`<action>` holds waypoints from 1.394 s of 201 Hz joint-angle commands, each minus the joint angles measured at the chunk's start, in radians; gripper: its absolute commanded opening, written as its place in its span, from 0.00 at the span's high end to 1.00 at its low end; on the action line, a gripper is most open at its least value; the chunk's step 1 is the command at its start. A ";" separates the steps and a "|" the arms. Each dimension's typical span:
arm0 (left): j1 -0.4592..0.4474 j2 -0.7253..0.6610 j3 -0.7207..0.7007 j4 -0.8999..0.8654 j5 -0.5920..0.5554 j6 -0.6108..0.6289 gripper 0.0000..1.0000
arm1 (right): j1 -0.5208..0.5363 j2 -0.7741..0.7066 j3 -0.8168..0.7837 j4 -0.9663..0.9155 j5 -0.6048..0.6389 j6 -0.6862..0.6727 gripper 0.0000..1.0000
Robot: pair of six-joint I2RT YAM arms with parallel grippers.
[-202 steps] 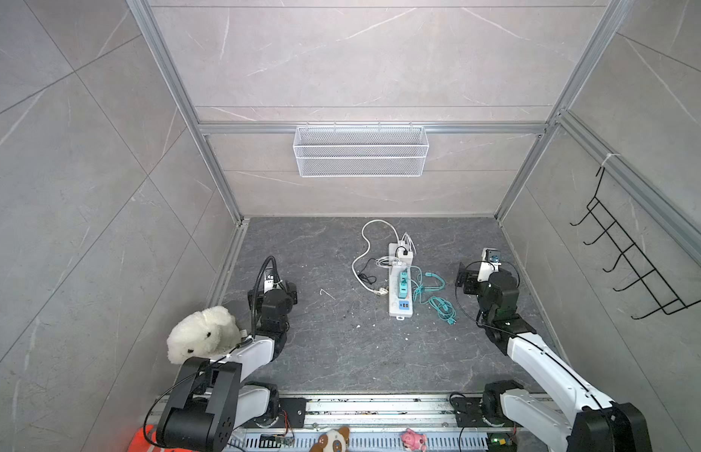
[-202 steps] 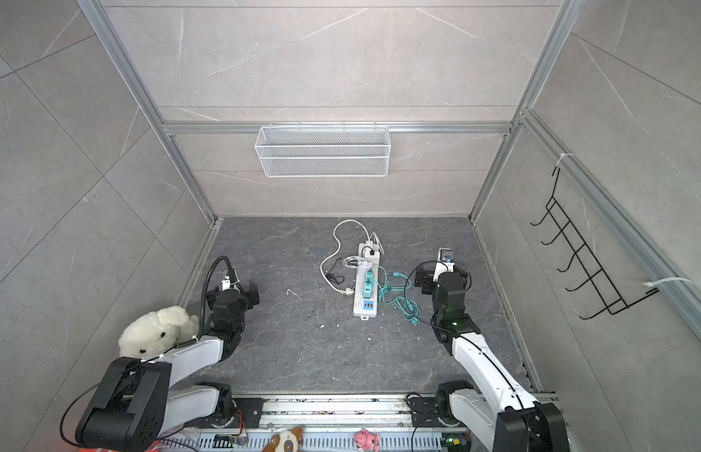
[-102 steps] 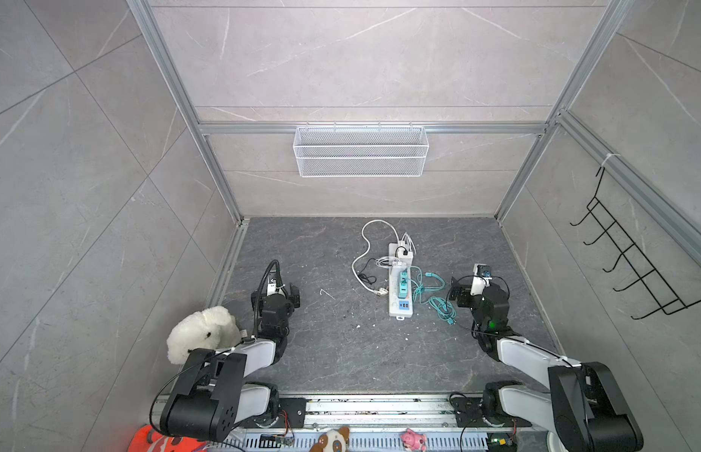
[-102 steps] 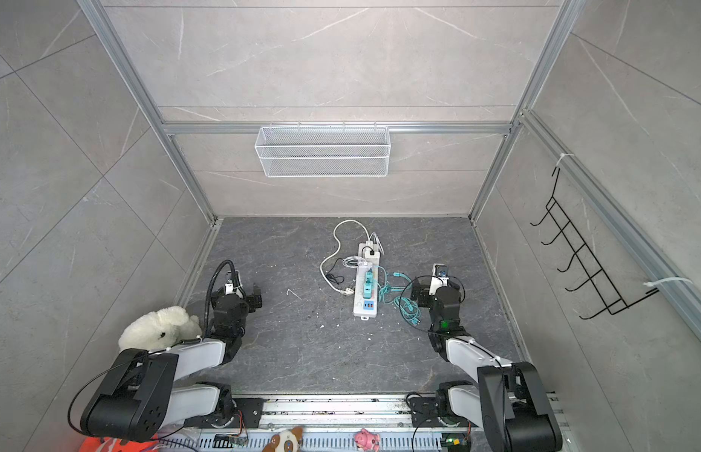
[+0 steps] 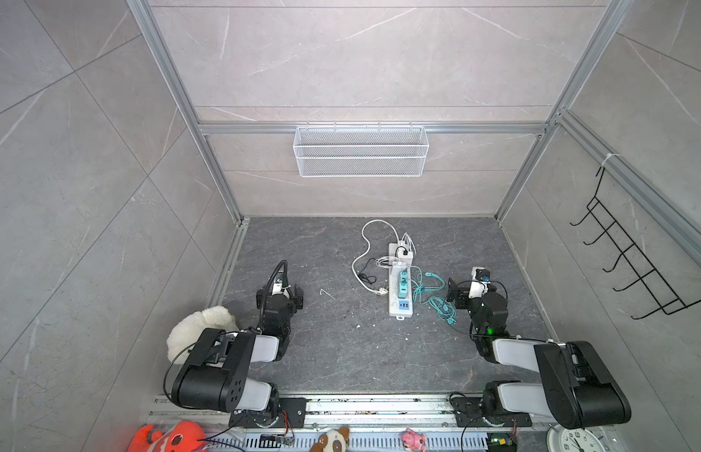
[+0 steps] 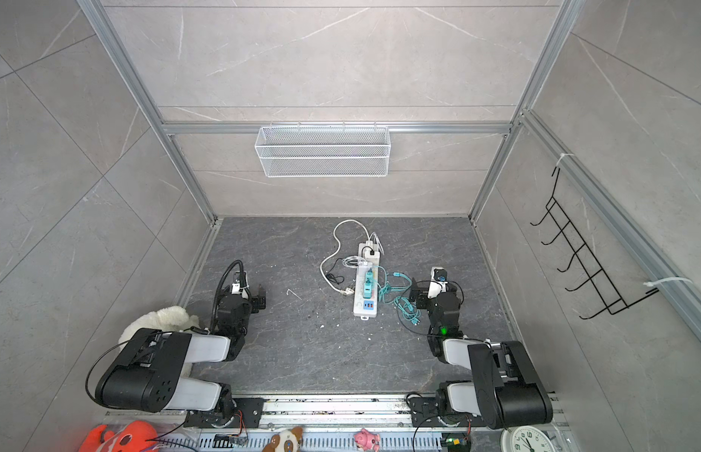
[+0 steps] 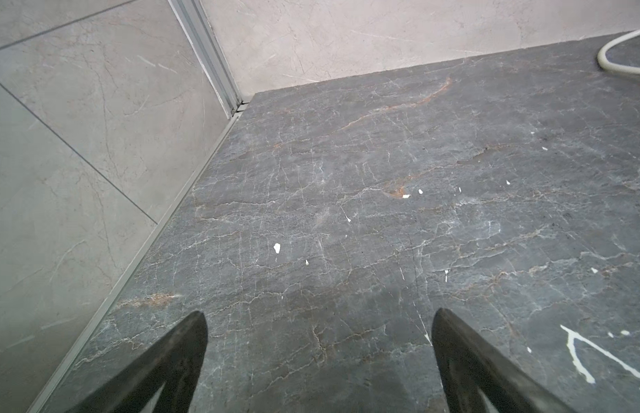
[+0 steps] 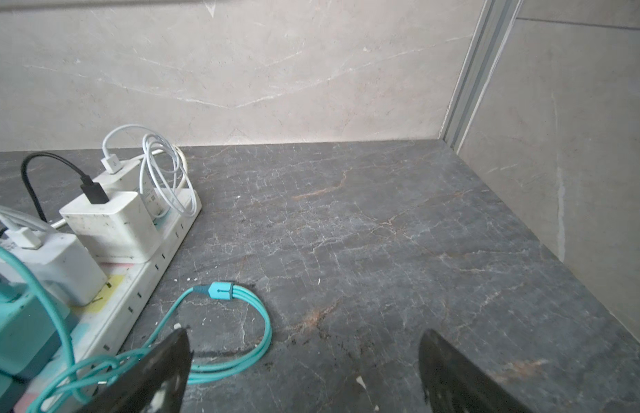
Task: Insert plugs into power strip
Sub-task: Reset both arms
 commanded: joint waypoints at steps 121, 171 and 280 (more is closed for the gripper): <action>0.013 0.025 0.005 0.138 -0.078 -0.010 0.00 | 0.040 0.152 0.147 -0.113 0.104 -0.013 0.01; 0.013 0.071 -0.074 0.326 -0.024 0.003 0.00 | 0.048 0.142 0.086 -0.007 0.083 -0.032 0.01; 0.060 0.113 -0.047 0.298 0.061 -0.014 0.00 | 0.074 0.159 -0.001 0.185 0.141 -0.045 0.01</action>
